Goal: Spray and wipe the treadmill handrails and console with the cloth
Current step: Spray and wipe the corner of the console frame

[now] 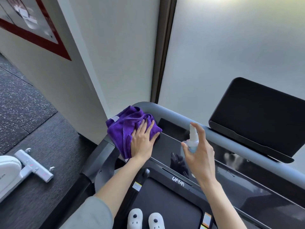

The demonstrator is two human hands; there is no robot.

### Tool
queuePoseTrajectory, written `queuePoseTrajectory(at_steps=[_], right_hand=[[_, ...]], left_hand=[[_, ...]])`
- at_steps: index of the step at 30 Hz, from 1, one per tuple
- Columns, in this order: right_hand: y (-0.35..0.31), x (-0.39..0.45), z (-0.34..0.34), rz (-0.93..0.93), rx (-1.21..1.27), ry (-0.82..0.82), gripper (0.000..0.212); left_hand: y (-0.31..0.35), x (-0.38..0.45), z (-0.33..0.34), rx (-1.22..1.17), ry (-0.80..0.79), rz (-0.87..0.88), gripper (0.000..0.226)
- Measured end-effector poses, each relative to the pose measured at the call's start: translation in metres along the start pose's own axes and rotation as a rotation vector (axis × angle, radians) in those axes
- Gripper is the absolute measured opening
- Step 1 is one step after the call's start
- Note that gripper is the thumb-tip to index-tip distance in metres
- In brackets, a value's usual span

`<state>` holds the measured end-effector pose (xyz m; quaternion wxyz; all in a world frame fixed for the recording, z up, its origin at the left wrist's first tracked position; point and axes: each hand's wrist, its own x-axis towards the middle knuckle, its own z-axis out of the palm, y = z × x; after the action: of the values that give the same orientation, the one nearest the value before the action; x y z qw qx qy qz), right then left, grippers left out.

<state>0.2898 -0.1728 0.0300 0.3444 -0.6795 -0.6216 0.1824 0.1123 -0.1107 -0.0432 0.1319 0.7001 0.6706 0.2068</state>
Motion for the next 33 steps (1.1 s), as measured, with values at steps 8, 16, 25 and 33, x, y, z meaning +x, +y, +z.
queuePoseTrajectory(at_steps=[8,16,25,33], right_hand=[[0.004,0.002,-0.001,0.002,0.028,-0.014,0.072],[0.005,0.007,0.000,0.010,0.033,-0.020,0.071],[0.014,0.008,-0.011,0.041,0.045,0.004,0.072],[0.017,0.010,-0.017,0.064,0.060,0.028,0.071]], left_hand=[[0.022,-0.057,0.016,-0.115,0.056,0.080,0.058],[0.024,0.026,0.021,-0.060,0.089,-0.092,0.057],[0.053,0.117,0.013,-0.070,0.189,-0.120,0.052],[0.088,0.025,0.047,-0.111,0.197,0.111,0.048]])
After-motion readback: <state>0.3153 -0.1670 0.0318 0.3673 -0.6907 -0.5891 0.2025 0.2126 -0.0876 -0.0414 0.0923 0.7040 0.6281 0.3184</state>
